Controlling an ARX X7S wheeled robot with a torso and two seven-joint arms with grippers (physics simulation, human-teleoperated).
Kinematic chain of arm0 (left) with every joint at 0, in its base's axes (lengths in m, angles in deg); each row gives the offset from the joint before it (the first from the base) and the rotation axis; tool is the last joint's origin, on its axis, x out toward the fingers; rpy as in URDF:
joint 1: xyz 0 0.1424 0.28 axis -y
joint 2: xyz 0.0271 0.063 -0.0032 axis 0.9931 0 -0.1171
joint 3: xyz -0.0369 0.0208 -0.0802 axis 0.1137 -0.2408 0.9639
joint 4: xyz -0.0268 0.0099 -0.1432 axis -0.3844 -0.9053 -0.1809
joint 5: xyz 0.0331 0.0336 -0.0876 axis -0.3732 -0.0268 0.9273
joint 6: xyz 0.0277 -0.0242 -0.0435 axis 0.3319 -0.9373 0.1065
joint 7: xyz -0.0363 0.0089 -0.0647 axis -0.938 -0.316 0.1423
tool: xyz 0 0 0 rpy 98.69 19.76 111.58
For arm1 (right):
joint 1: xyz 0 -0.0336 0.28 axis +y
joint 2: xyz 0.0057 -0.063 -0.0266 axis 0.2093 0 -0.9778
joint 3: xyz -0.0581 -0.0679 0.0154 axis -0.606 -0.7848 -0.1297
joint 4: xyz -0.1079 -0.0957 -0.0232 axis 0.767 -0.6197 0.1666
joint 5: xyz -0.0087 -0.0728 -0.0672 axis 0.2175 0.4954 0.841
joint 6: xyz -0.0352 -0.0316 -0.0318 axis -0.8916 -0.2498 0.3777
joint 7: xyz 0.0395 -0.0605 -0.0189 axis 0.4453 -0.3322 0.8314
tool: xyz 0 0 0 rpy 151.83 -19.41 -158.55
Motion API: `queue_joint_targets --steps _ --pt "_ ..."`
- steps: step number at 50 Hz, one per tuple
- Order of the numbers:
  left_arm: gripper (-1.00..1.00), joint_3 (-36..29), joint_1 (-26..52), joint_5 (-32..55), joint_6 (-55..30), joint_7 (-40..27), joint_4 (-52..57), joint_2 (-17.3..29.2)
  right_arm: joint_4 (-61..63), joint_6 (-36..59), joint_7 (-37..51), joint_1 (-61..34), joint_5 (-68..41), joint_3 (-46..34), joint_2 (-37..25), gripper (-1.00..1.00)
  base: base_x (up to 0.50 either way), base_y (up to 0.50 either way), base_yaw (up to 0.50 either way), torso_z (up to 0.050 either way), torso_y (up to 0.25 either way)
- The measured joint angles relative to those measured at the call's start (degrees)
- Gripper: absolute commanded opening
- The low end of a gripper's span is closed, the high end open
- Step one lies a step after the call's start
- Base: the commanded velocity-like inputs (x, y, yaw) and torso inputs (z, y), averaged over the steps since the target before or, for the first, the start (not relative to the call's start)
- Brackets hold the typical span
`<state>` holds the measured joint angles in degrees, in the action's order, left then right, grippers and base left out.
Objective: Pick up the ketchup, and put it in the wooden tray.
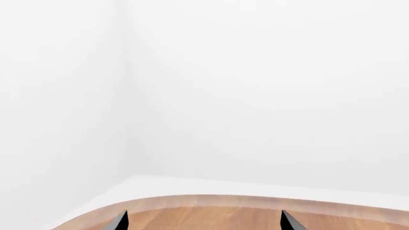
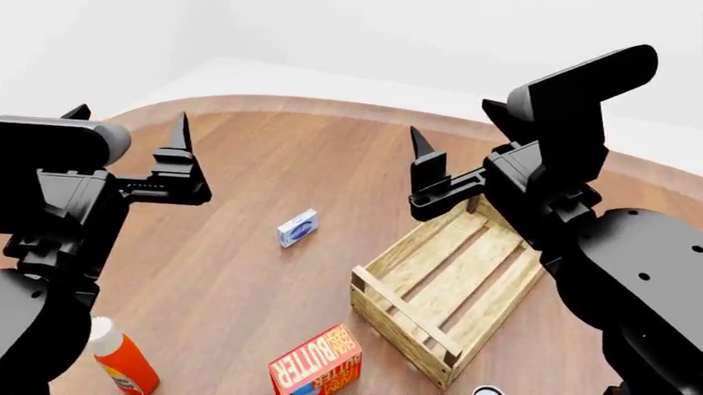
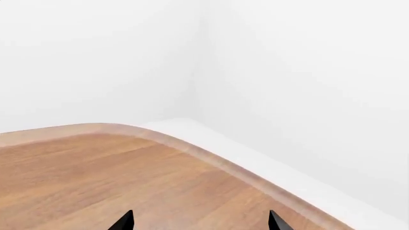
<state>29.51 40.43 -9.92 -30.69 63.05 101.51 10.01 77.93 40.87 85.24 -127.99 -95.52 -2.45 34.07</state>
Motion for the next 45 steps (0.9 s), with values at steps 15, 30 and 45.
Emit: queue_joint_targets --steps 15,30,45 --pt "1.0 4.9 -3.8 0.03 1.42 1.2 1.01 3.61 0.11 -0.27 0.45 0.06 -0.66 0.11 -0.15 1.0 0.0 0.0 0.0 0.0 0.0" --pt "1.0 14.02 -15.09 1.0 4.02 4.08 3.69 5.32 -0.21 -0.55 0.97 -0.95 -1.1 -0.54 -0.11 1.0 0.0 0.0 0.0 0.0 0.0" --pt "1.0 20.58 -27.5 2.62 8.04 8.79 5.03 3.52 0.42 1.57 2.31 -3.33 -1.98 -0.84 0.05 1.0 0.0 0.0 0.0 0.0 0.0"
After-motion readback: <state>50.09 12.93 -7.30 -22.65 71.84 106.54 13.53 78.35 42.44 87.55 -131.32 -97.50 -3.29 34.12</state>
